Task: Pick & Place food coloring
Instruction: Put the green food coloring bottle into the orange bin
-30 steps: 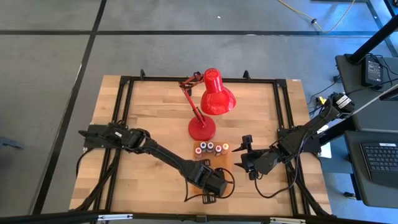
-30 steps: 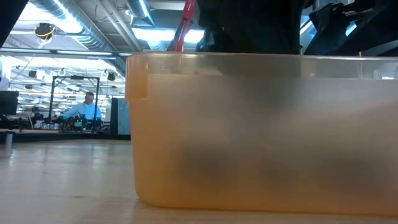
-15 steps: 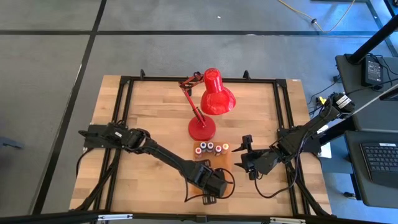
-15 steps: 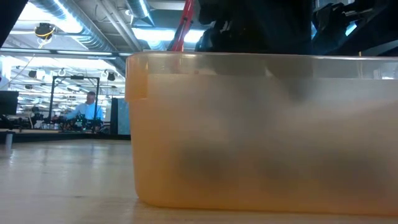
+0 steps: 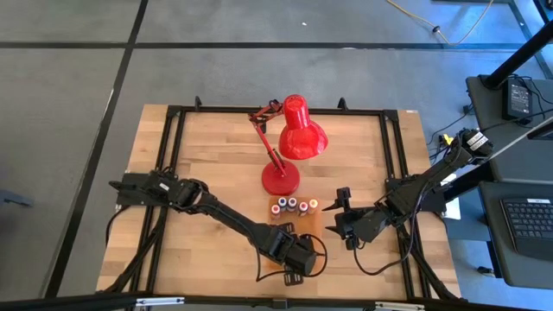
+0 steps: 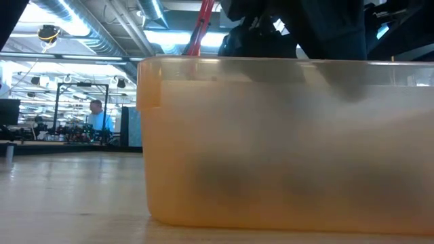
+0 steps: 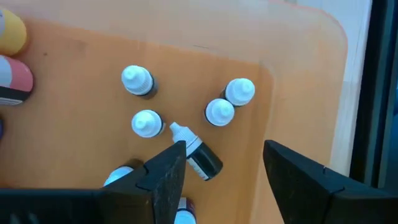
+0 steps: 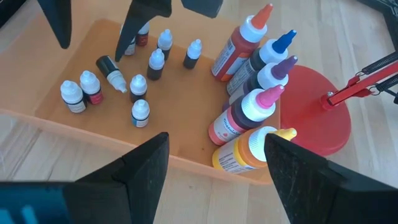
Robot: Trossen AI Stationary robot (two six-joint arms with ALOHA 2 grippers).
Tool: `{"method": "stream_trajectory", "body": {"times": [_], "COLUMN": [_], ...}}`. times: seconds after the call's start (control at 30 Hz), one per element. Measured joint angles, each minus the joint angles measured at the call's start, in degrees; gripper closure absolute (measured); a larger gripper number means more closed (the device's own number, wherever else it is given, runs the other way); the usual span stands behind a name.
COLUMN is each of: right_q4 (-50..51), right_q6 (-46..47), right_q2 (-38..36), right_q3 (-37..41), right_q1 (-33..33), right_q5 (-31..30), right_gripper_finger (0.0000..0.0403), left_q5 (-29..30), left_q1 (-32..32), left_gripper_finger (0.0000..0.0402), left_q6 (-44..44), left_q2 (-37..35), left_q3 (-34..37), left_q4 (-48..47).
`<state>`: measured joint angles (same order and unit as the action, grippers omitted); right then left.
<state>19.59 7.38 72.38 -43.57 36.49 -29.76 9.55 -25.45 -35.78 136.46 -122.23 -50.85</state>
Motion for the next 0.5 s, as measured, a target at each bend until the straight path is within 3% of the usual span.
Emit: {"method": "stream_trajectory", "body": {"times": [0.2, 0.5], "right_q4": [0.00, 0.00], "right_q6": [0.07, 0.09], "right_q2": [0.00, 0.00], "right_q3": [0.00, 0.00], "right_q1": [0.00, 0.00], "right_q5": [0.00, 0.00], "right_gripper_finger": [0.0138, 0.0138], "left_q5": [3.44, 2.95], "left_q1": [0.00, 0.00], "left_gripper_finger": [0.0209, 0.0213], "left_q6": [-1.00, -3.07], "left_q2": [-0.02, -0.02], "left_q3": [0.00, 0.00], "left_q4": [-0.82, -2.54]}}
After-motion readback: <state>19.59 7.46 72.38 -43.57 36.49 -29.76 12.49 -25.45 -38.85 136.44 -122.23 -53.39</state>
